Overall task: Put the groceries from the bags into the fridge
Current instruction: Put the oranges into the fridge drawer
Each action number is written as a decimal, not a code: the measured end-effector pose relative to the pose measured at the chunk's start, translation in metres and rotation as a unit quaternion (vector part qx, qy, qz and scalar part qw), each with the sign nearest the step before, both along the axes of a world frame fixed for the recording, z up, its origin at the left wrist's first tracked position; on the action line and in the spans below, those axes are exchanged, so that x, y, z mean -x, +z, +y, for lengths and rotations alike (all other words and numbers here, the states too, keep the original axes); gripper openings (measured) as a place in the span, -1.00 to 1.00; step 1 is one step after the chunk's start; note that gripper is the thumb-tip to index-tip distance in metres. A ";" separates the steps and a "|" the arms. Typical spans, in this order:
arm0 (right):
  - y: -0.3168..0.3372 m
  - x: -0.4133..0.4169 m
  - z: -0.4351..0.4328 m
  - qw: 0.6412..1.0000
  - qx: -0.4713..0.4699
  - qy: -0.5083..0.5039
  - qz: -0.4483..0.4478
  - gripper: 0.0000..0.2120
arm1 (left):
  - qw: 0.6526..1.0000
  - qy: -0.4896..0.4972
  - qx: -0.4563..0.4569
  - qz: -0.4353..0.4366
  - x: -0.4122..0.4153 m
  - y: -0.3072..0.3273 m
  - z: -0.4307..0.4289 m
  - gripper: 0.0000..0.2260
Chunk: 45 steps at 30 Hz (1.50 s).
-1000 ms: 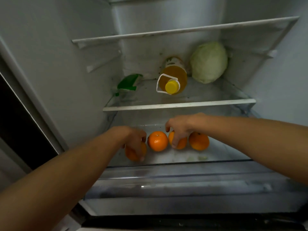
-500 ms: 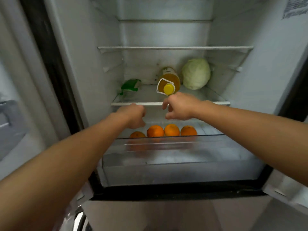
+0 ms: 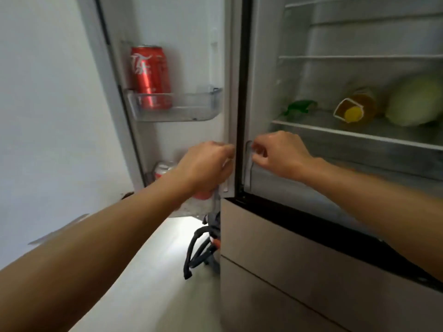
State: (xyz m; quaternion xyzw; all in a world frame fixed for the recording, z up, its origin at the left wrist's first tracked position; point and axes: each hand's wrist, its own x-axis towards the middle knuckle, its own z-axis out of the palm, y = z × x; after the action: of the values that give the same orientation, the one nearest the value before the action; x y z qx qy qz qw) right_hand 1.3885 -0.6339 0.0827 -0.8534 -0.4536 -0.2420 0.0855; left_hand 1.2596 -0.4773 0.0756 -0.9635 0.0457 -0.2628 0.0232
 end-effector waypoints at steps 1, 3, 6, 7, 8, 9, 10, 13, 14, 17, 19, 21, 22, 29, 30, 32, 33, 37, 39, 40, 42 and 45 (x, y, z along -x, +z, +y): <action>-0.008 0.012 0.005 1.000 0.002 0.015 0.001 -0.78 | 1.000 0.029 -0.002 0.008 0.023 -0.003 0.005 -0.87; -0.023 0.036 0.017 0.999 0.015 0.043 0.006 -0.81 | 0.996 0.087 -0.007 0.014 0.069 -0.011 0.025 -0.86; -0.037 0.074 0.043 0.996 0.044 0.076 0.012 -0.81 | 0.987 0.157 0.012 0.033 0.139 -0.019 0.052 -0.82; -0.041 0.088 0.055 0.994 0.054 0.090 0.012 -0.82 | 0.983 0.180 0.024 0.039 0.160 -0.023 0.061 -0.81; -0.044 0.104 0.067 0.993 0.064 0.103 0.015 -0.82 | 0.977 0.204 0.034 0.041 0.180 -0.026 0.070 -0.80; -0.047 0.119 0.080 0.991 0.067 0.119 0.015 -0.82 | 0.972 0.227 0.039 0.041 0.199 -0.030 0.080 -0.79; -0.049 0.136 0.094 0.989 0.067 0.133 0.012 -0.82 | 0.968 0.245 0.042 0.039 0.219 -0.033 0.089 -0.78; -0.057 0.190 0.146 0.983 0.053 0.173 0.010 -0.79 | 0.955 0.291 0.050 0.034 0.288 -0.045 0.119 -0.78; -0.060 0.212 0.165 0.981 0.056 0.186 0.017 -0.79 | 0.950 0.306 0.052 0.038 0.313 -0.049 0.130 -0.79; -0.073 0.285 0.230 0.970 0.068 0.229 0.038 -0.77 | 0.932 0.353 0.057 0.056 0.398 -0.063 0.164 -0.79; -0.084 0.340 0.270 0.962 0.070 0.260 0.043 -0.76 | 0.918 0.385 0.054 0.078 0.457 -0.073 0.186 -0.79; -0.096 0.395 0.307 0.949 0.078 0.300 0.058 -0.74 | 0.900 0.421 0.067 0.093 0.516 -0.082 0.206 -0.79; -0.102 0.421 0.323 0.941 0.085 0.321 0.065 -0.73 | 0.889 0.440 0.078 0.099 0.543 -0.086 0.216 -0.81; -0.141 0.570 0.433 0.882 0.113 0.455 0.055 -0.73 | 0.811 0.557 0.134 0.120 0.690 -0.128 0.259 -0.90; -0.147 0.587 0.448 0.872 0.118 0.472 0.052 -0.75 | 0.797 0.573 0.144 0.121 0.706 -0.136 0.267 -0.90; -0.158 0.618 0.480 0.853 0.133 0.502 0.051 -0.78 | 0.772 0.601 0.166 0.125 0.737 -0.152 0.282 -0.87; -0.164 0.633 0.497 0.843 0.142 0.516 0.051 -0.80 | 0.759 0.613 0.175 0.130 0.752 -0.160 0.290 -0.86; -0.183 0.689 0.565 0.807 0.170 0.564 0.047 -0.82 | 0.709 0.661 0.207 0.134 0.799 -0.185 0.331 -0.81; -0.192 0.714 0.600 0.791 0.184 0.582 0.052 -0.83 | 0.683 0.685 0.219 0.128 0.819 -0.192 0.352 -0.81; -0.195 0.727 0.615 0.782 0.197 0.589 0.055 -0.82 | 0.669 0.695 0.229 0.130 0.828 -0.194 0.362 -0.80; -0.200 0.755 0.645 0.761 0.218 0.609 0.056 -0.82 | 0.645 0.712 0.244 0.132 0.846 -0.198 0.379 -0.79; -0.205 0.801 0.682 0.729 0.237 0.640 0.055 -0.81 | 0.609 0.739 0.264 0.119 0.878 -0.208 0.395 -0.82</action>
State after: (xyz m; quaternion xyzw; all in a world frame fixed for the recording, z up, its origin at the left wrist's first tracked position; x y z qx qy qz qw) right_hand 0.5877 0.0483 -0.1227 -0.3652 -0.9295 0.0330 0.0399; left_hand 0.3819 -0.0820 -0.1325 -0.6576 -0.7506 -0.0400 -0.0513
